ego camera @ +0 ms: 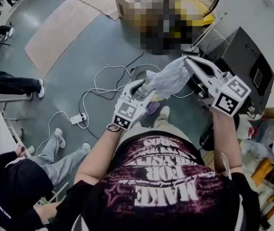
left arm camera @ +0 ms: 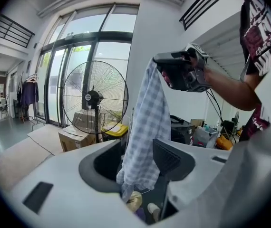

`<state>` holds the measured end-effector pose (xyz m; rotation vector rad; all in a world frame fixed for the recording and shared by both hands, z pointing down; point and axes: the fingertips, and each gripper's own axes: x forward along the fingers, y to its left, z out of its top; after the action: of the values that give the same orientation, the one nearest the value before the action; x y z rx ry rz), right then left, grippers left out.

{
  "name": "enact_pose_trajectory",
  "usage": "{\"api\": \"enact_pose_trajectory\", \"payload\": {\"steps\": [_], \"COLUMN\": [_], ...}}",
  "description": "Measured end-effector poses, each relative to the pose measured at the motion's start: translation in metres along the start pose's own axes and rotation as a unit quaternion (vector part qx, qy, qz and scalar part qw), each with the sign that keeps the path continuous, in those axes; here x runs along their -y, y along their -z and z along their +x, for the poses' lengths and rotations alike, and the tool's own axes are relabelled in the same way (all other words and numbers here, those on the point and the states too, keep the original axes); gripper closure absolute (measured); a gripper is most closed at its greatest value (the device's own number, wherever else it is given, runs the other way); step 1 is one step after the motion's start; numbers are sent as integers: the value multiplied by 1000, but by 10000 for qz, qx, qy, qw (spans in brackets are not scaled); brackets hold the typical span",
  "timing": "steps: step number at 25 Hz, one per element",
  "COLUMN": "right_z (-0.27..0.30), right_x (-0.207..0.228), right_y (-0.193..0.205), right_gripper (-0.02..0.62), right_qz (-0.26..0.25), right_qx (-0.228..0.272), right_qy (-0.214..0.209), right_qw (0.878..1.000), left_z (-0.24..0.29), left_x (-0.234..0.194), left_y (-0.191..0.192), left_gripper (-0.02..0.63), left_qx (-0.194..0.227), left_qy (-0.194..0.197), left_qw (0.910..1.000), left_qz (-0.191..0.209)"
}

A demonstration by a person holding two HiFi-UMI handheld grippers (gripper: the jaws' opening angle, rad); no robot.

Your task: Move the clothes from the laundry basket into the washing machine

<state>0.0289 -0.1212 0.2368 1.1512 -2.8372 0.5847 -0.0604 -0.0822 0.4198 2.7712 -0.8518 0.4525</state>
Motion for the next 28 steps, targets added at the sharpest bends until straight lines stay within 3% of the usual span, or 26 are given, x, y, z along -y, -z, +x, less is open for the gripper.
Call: {"api": "enact_pose_trajectory", "payload": {"steps": [13, 22, 25, 28], "right_z": [-9, -12, -14, -23], "right_x": [-56, -80, -78, -65], "right_y": [-84, -106, -105, -103], "right_gripper": [587, 586, 586, 586], "right_qz": [-195, -121, -48, 55], "right_qx": [679, 903, 942, 1061], "right_qy": [-709, -1154, -1138, -1029], "right_qw": [9950, 9891, 9890, 9890], "left_z": [16, 36, 38, 33], "left_x": [9, 17, 10, -1], "left_y": [4, -10, -8, -9], "left_gripper": [353, 360, 571, 586], "left_qx": [-116, 104, -14, 14], "left_qy": [177, 220, -53, -188], "left_qw": [9997, 9996, 9997, 9997], "left_qz": [93, 172, 252, 131]}}
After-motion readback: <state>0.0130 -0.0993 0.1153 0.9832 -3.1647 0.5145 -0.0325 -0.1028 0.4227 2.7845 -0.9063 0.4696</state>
